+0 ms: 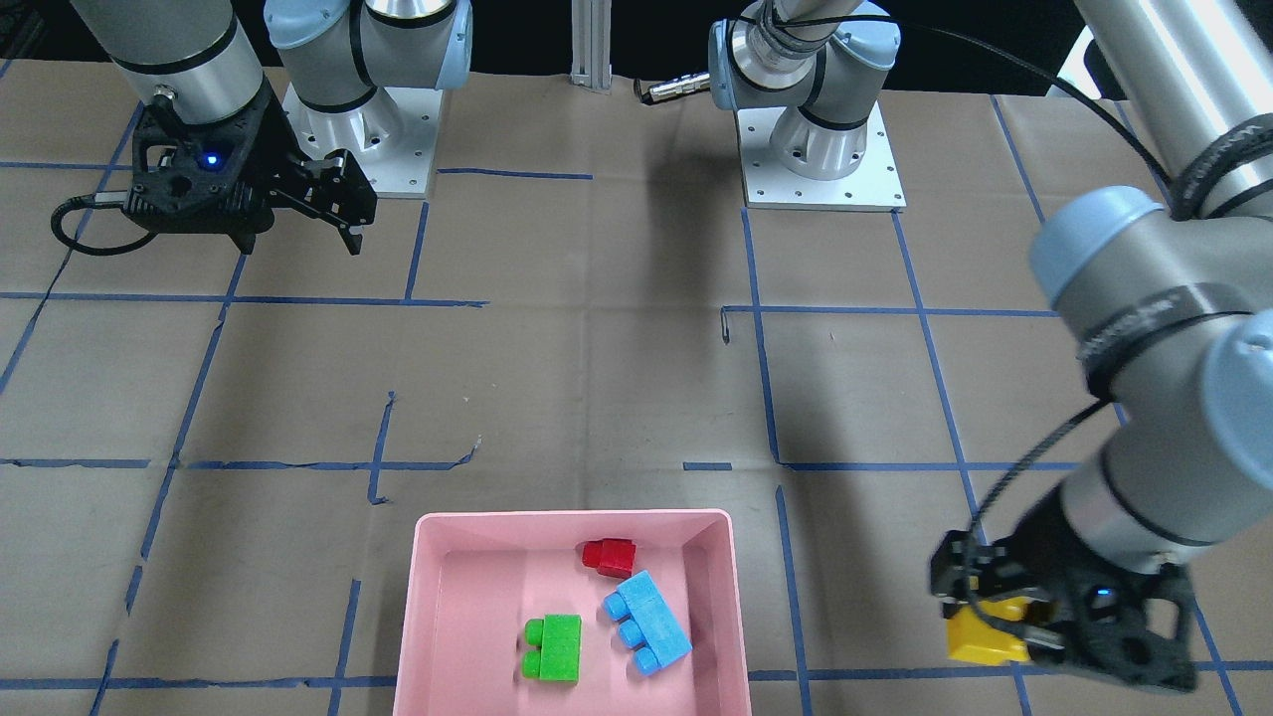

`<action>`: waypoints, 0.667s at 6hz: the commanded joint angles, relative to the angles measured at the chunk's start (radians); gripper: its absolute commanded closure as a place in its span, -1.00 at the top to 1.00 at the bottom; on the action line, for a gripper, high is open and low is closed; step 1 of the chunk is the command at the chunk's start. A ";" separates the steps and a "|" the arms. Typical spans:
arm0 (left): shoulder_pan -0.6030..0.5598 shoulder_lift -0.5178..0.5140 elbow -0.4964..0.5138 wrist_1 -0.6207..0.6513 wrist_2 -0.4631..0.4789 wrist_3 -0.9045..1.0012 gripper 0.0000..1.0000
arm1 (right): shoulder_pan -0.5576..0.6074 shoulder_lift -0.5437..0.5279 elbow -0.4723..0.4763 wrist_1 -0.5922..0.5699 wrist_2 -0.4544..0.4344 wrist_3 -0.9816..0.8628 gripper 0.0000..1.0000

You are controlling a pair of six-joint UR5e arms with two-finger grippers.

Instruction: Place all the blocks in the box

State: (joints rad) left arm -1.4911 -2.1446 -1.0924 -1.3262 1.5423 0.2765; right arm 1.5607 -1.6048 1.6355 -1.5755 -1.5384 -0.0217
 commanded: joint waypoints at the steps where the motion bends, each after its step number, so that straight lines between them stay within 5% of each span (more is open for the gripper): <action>1: -0.214 -0.021 0.025 -0.004 -0.030 -0.428 -0.62 | 0.001 0.000 -0.003 -0.003 0.043 -0.001 1.00; 2: -0.262 -0.052 0.031 0.005 -0.113 -0.562 -0.62 | -0.001 0.006 -0.002 -0.006 0.043 -0.009 1.00; 4: -0.259 -0.118 0.010 0.068 -0.110 -0.541 -0.63 | -0.001 0.009 0.007 -0.027 0.038 0.000 1.00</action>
State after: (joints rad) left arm -1.7466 -2.2320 -1.0702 -1.2946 1.4355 -0.2661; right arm 1.5602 -1.5971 1.6401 -1.5905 -1.4973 -0.0258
